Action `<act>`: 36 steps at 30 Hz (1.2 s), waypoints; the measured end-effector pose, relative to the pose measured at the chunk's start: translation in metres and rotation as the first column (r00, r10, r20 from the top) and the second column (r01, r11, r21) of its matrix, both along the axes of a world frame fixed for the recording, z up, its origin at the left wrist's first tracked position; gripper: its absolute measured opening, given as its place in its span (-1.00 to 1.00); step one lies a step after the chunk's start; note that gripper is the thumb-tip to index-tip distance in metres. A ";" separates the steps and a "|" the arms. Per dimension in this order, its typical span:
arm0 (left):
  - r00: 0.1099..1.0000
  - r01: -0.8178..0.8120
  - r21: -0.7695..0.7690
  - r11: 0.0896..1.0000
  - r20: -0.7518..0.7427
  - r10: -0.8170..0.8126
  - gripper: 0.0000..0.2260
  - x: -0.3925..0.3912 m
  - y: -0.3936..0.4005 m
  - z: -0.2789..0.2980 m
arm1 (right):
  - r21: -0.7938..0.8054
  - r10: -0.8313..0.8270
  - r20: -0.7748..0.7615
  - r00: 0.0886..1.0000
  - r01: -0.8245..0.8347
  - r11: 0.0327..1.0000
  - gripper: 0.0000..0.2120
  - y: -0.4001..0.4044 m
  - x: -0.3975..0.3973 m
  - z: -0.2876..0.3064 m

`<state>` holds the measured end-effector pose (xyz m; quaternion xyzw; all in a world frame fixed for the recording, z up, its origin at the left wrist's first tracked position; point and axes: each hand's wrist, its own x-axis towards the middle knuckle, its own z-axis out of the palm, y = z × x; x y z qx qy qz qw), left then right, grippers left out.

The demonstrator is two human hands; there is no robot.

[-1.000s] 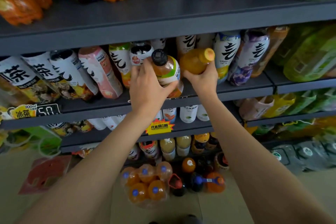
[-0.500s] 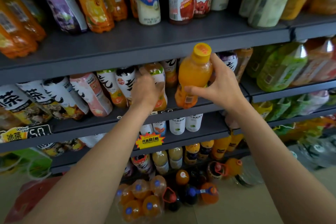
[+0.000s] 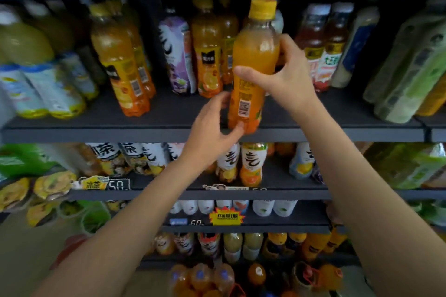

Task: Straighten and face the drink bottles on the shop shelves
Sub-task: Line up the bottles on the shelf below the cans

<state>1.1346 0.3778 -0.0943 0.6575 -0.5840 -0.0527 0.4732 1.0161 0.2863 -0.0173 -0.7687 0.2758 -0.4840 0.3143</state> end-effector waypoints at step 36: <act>0.697 -0.141 -0.091 0.986 0.698 0.164 -0.55 -0.046 -0.048 -0.131 | 0.234 -0.375 -0.229 0.898 0.425 0.875 -0.76 -0.029 -0.090 -0.245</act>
